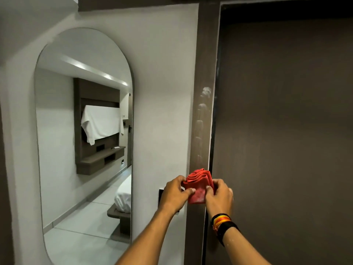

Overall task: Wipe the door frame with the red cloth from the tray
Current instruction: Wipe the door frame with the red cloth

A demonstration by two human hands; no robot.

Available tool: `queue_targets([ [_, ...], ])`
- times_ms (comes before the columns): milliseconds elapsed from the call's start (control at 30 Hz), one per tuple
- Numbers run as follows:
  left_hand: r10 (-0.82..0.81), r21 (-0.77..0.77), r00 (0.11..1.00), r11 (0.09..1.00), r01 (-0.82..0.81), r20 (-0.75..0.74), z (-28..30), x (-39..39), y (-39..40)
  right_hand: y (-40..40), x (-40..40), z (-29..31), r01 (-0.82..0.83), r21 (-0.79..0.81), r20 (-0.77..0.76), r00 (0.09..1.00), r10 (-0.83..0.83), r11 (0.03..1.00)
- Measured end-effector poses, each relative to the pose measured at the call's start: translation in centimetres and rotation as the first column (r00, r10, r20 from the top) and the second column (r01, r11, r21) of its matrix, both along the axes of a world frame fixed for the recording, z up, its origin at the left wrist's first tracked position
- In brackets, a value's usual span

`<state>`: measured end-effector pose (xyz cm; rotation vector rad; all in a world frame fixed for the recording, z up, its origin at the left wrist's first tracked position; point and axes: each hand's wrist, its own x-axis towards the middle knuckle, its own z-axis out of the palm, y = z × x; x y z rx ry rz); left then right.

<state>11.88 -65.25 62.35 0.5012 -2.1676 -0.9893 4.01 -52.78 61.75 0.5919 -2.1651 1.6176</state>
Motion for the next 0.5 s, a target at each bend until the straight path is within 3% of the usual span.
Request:
queue_targets([
  [200,0.012,-0.071,1.0,0.997,-0.012,-0.007,-1.9,-3.7,-2.8,-2.9,-2.4,-2.5,0.141,0.045,-0.041,0.989,-0.14,0.989],
  [367,0.052,-0.254,0.997,0.965,-0.064,-0.053,-3.9,-4.5,-5.1,-5.2,-3.2,-4.3,0.295,0.012,-0.289,0.916,-0.28,0.955],
  [500,0.094,-0.543,0.911,0.776,-0.32,-0.403,-3.0,-5.0,-8.5,-7.8,-3.9,-6.6,0.295,0.096,-0.424,0.876,-0.229,0.951],
])
